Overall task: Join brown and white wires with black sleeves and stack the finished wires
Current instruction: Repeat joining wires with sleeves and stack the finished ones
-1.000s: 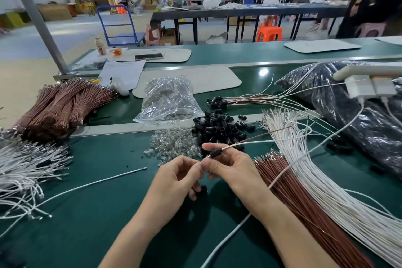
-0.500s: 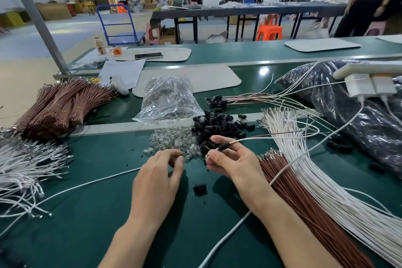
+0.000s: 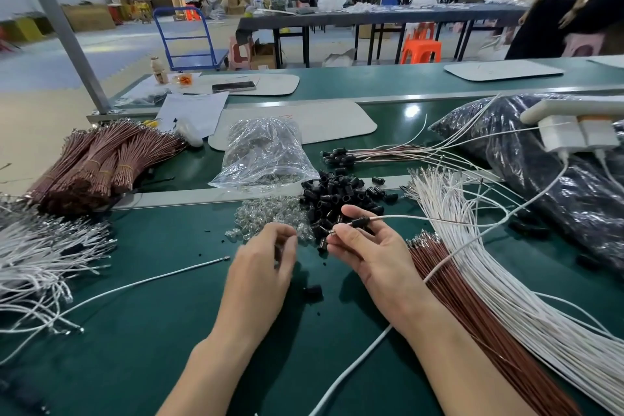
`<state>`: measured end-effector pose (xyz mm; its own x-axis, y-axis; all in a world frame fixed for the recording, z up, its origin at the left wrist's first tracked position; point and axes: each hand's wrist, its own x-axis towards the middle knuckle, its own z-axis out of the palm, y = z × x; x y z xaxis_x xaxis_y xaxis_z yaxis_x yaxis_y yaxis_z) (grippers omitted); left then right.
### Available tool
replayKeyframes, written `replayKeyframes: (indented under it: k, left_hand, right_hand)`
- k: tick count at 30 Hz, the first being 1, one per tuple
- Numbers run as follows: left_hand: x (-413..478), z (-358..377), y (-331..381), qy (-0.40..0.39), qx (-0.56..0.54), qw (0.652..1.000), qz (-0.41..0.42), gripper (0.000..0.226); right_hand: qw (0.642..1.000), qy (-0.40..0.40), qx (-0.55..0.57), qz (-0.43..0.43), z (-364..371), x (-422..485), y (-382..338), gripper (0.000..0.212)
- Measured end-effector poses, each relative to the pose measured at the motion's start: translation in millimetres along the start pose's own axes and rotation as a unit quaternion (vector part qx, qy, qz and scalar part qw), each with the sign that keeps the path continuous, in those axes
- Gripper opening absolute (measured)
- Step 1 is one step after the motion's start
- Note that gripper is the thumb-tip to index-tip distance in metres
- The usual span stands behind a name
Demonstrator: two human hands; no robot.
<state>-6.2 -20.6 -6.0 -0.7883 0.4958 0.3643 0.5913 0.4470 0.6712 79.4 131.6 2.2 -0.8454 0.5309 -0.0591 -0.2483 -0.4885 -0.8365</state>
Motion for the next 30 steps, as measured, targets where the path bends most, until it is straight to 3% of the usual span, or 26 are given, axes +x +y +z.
replayKeyframes:
  k: [3,9,30]
  left_hand:
    - [-6,4,15,-0.013,-0.254,0.964,-0.079,0.01]
    - [-9,10,28,-0.023,-0.389,0.915,-0.103,0.018]
    - [-14,15,23,-0.004,-0.305,0.949,-0.078,0.019]
  right_hand:
    - [1.0,-0.007,0.009,0.003,1,0,0,0.045]
    - [1.0,-0.022,0.015,0.004,3,-2,0,0.031]
    - [1.0,-0.027,-0.01,-0.003,7,-4,2,0.035]
